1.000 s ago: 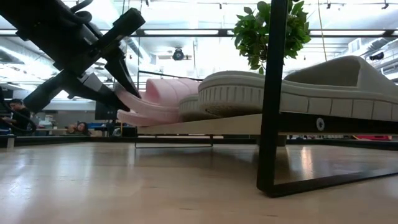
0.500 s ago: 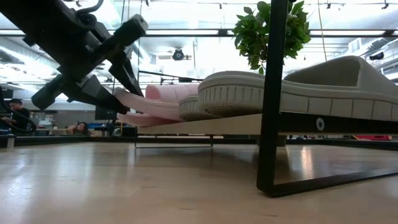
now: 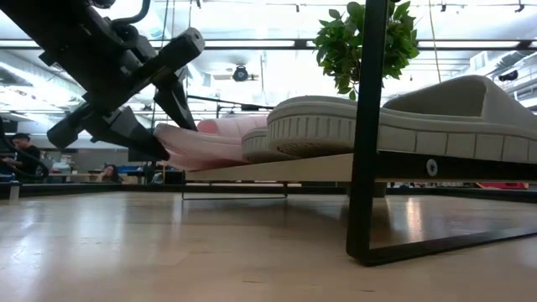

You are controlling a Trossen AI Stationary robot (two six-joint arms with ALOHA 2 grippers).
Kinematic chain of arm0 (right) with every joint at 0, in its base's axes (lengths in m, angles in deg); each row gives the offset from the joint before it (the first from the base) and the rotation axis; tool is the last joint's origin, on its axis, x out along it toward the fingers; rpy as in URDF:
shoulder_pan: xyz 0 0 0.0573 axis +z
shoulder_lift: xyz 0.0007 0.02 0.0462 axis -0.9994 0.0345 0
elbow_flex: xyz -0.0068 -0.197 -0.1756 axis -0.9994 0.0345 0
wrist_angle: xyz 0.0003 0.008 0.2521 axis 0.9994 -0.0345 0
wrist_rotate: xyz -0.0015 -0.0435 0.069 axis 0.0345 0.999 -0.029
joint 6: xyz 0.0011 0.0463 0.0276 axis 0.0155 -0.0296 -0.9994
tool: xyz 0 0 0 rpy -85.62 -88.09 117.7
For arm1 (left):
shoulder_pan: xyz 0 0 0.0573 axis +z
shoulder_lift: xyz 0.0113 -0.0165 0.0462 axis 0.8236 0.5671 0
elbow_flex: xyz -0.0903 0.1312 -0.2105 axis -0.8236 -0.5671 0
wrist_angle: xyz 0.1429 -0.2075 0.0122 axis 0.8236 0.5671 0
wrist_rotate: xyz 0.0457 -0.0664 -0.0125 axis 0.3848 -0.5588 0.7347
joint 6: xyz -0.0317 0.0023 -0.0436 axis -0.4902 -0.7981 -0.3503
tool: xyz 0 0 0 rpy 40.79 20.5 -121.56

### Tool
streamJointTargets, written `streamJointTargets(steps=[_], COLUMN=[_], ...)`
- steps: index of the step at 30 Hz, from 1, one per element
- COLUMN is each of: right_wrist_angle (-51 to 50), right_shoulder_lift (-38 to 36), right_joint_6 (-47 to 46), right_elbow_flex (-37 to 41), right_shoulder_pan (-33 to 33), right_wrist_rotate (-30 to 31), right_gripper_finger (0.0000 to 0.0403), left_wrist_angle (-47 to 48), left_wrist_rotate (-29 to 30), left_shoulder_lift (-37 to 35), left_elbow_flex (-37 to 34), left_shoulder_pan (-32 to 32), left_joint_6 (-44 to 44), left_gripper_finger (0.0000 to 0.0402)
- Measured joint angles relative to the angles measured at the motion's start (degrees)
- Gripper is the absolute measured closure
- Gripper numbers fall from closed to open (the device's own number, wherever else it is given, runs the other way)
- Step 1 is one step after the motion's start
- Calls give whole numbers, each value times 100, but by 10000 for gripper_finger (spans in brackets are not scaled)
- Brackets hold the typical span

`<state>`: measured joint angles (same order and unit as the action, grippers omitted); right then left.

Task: Pick and place slides into the shelf
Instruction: Put the pink slide on the shelf, then return to home position

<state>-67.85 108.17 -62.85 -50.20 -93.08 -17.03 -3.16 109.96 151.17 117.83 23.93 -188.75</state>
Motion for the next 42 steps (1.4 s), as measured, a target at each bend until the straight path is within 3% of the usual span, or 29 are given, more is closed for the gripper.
streamJointTargets(steps=[8, 20, 25, 37, 42], right_wrist_angle=[-1, -1, -1, -3, -10], right_shoulder_lift=[-1, -2, -4, -4, -4], right_joint_6=[-2, -11, -9, -90, -109], right_elbow_flex=[0, 0, 0, 0, 0], right_shoulder_pan=[0, 0, 0, 0, 0], right_wrist_rotate=[0, -2, -2, -4, -4], right_gripper_finger=[210, 210, 210, 210, 210], left_wrist_angle=[-9, -90, -79, 39, 519], left_wrist_rotate=[74, 118, -194, -332, -337], left_shoulder_lift=[0, 0, 0, -11, -282], left_elbow_flex=[0, 0, 0, 0, -3], left_shoulder_pan=[-20, -23, -29, -140, -261], left_joint_6=[6, 251, 228, -115, -413], left_gripper_finger=[153, 80, 56, 35, 36])
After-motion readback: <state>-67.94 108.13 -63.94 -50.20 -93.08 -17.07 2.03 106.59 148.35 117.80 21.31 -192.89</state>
